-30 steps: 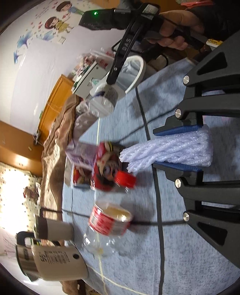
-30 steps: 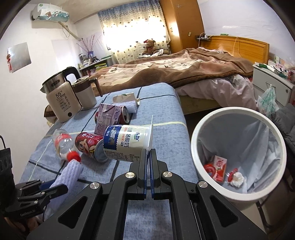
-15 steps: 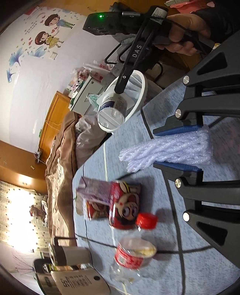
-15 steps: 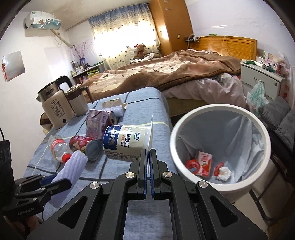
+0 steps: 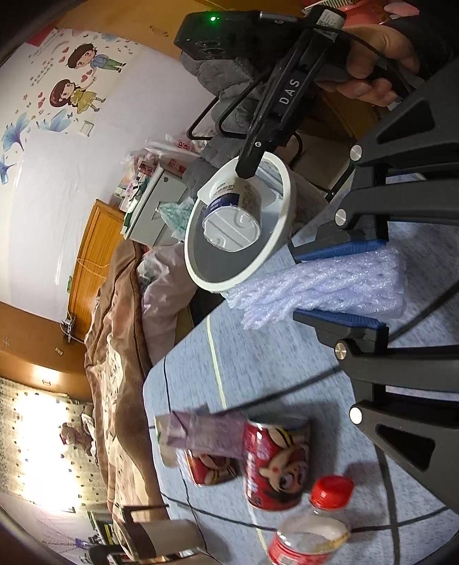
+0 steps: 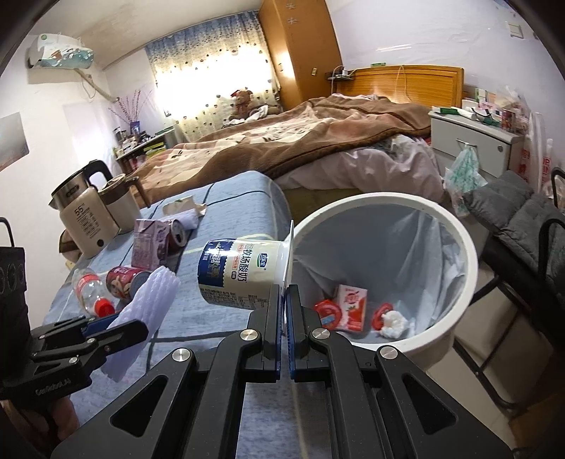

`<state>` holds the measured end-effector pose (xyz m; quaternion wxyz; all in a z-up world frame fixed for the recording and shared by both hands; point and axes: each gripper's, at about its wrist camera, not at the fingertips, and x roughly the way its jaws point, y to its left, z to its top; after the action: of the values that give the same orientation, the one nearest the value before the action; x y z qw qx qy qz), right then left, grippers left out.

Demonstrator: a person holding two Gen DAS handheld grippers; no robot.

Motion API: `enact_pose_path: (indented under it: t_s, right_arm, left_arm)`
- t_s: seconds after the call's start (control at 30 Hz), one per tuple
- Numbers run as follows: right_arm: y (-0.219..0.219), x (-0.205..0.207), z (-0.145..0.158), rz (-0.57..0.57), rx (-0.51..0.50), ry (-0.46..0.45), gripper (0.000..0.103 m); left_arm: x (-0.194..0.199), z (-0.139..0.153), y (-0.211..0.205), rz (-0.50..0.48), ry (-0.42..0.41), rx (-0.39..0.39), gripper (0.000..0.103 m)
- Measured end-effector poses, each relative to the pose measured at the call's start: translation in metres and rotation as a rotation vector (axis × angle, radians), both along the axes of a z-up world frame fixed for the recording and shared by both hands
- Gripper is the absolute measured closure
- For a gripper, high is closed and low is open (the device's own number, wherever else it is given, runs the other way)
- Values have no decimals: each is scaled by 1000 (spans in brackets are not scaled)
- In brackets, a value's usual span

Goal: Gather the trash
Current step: 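Carry mesh sleeve and yogurt cup over the bin and open both grippers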

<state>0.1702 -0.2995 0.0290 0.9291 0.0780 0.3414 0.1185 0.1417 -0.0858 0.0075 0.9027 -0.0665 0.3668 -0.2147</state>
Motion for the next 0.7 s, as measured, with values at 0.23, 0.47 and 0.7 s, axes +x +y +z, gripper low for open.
enact_pose_path:
  t_s: [0.23,0.47,0.7]
  right_arm:
    - [-15,2,-2,-39,2,1,101]
    - [-39,4,-4,-97,3,7,101]
    - [-53,6,-8,-133,4,18,101]
  left_arm:
    - [15,6,-20,-41,-15,11,74]
    - [33,10,-43,-88,-23,14,74]
    - [46,9,-61,-128,-21,19,74]
